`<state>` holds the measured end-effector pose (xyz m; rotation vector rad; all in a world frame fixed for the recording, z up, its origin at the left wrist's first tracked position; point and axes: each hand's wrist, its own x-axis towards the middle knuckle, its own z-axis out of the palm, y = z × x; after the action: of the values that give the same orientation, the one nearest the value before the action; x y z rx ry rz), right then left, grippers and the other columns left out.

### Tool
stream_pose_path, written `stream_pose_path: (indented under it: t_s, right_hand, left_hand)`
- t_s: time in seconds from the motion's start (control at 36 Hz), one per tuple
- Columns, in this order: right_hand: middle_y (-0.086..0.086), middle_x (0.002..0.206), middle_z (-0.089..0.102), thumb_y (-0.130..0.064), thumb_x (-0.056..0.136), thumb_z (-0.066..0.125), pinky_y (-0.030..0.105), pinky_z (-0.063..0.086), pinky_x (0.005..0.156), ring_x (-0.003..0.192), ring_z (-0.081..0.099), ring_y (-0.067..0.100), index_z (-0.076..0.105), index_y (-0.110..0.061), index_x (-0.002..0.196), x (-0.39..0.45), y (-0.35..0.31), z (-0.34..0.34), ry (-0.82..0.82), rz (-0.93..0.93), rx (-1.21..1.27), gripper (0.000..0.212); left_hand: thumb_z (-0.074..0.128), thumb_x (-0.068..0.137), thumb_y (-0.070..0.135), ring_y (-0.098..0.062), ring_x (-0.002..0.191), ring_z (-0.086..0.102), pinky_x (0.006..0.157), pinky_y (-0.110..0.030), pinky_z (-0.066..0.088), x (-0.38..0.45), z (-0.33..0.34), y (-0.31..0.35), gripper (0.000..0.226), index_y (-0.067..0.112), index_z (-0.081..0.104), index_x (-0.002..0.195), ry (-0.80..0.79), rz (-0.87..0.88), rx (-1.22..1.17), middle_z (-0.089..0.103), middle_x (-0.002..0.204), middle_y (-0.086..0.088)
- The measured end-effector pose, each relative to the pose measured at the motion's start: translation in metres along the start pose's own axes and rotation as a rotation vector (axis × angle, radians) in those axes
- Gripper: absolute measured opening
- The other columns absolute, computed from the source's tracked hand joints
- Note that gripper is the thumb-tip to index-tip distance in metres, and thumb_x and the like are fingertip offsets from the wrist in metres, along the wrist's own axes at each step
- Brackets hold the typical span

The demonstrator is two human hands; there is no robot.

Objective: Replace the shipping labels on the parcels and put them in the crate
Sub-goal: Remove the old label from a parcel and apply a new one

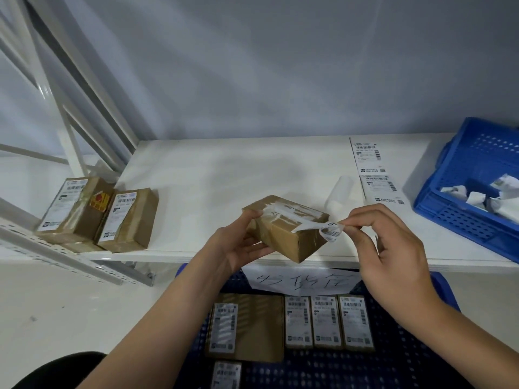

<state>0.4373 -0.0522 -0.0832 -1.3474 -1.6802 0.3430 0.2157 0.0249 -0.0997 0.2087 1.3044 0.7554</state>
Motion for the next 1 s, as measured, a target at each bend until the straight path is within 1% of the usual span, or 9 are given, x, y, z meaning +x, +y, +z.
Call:
stream_pose_path:
  t_s: [0.17,0.33,0.36,0.42,0.47,0.56,0.72,0.92,1.0]
  right_hand:
    - [0.003,0.093,0.061,0.008,0.090,0.062,-0.001,0.035,0.071,0.083,0.051,-0.013,0.066,-0.001,0.093,-0.002,0.003,0.001,-0.008,-0.012,-0.013,0.011]
    - [0.000,0.095,0.060,0.008,0.095,0.055,0.006,0.041,0.078,0.093,0.059,0.000,0.056,-0.011,0.097,0.002,-0.001,-0.005,0.043,0.032,0.042,0.019]
    - [-0.003,0.096,0.059,0.005,0.097,0.053,0.008,0.043,0.080,0.094,0.060,0.005,0.053,-0.018,0.098,0.007,-0.002,-0.012,0.091,0.054,0.059,0.023]
    - [-0.014,0.095,0.057,-0.006,0.100,0.053,0.008,0.042,0.079,0.093,0.057,-0.001,0.051,-0.029,0.098,0.018,0.000,-0.027,0.167,0.078,0.032,0.024]
    - [-0.014,0.096,0.059,-0.012,0.100,0.056,0.005,0.039,0.078,0.091,0.057,-0.004,0.055,-0.029,0.098,0.024,0.004,-0.035,0.139,0.117,-0.018,0.016]
    - [-0.011,0.097,0.067,-0.020,0.098,0.060,0.003,0.040,0.080,0.093,0.062,0.000,0.061,-0.027,0.095,0.022,0.014,-0.031,0.045,0.235,0.012,0.008]
    - [-0.015,0.091,0.070,-0.018,0.096,0.064,0.003,0.044,0.078,0.089,0.066,0.000,0.068,-0.024,0.096,0.020,0.024,-0.022,0.029,0.378,0.050,0.007]
    - [-0.012,0.091,0.072,-0.014,0.096,0.063,0.003,0.043,0.075,0.087,0.067,0.001,0.065,-0.022,0.096,0.017,0.023,-0.017,-0.024,0.427,0.070,0.008]
    - [-0.011,0.094,0.072,-0.015,0.095,0.064,0.002,0.042,0.074,0.090,0.067,0.001,0.065,-0.022,0.099,0.017,0.024,-0.016,-0.030,0.438,0.062,0.008]
  left_hand:
    - [0.076,0.090,0.021,-0.039,0.103,0.068,0.057,-0.043,0.064,0.004,-0.002,0.000,0.035,-0.003,0.054,0.103,0.001,0.008,0.033,0.061,0.121,-0.025]
    - [0.079,0.085,0.021,-0.036,0.102,0.070,0.062,-0.045,0.063,0.019,-0.020,0.000,0.042,-0.003,0.061,0.115,0.096,0.100,0.005,0.067,0.118,-0.026]
    - [0.080,0.084,0.020,-0.033,0.100,0.071,0.066,-0.048,0.063,0.022,-0.027,0.001,0.042,-0.002,0.064,0.115,0.146,0.143,-0.021,0.070,0.114,-0.024]
    - [0.080,0.084,0.018,-0.028,0.086,0.072,0.069,-0.050,0.063,0.025,-0.037,0.006,0.034,-0.002,0.067,0.109,0.206,0.221,-0.019,0.070,0.095,-0.018]
    - [0.075,0.089,0.016,-0.029,0.078,0.074,0.075,-0.049,0.064,0.020,-0.037,0.007,0.024,-0.003,0.067,0.101,0.152,0.262,0.069,0.069,0.089,-0.016]
    - [0.070,0.095,0.018,-0.034,0.089,0.075,0.084,-0.046,0.063,0.014,-0.023,0.002,0.024,-0.004,0.069,0.104,0.040,0.264,0.209,0.075,0.102,-0.017]
    - [0.070,0.096,0.021,-0.032,0.100,0.075,0.083,-0.040,0.063,0.025,-0.009,-0.016,0.037,-0.004,0.066,0.122,-0.021,0.302,0.302,0.077,0.110,-0.014]
    - [0.068,0.098,0.026,-0.029,0.101,0.073,0.086,-0.039,0.063,0.042,-0.004,-0.030,0.053,-0.004,0.055,0.140,0.081,0.384,0.476,0.072,0.117,-0.013]
    - [0.063,0.100,0.036,-0.025,0.105,0.071,0.096,-0.042,0.059,0.043,-0.001,-0.031,0.058,0.000,0.052,0.145,0.132,0.438,0.543,0.069,0.124,-0.011]
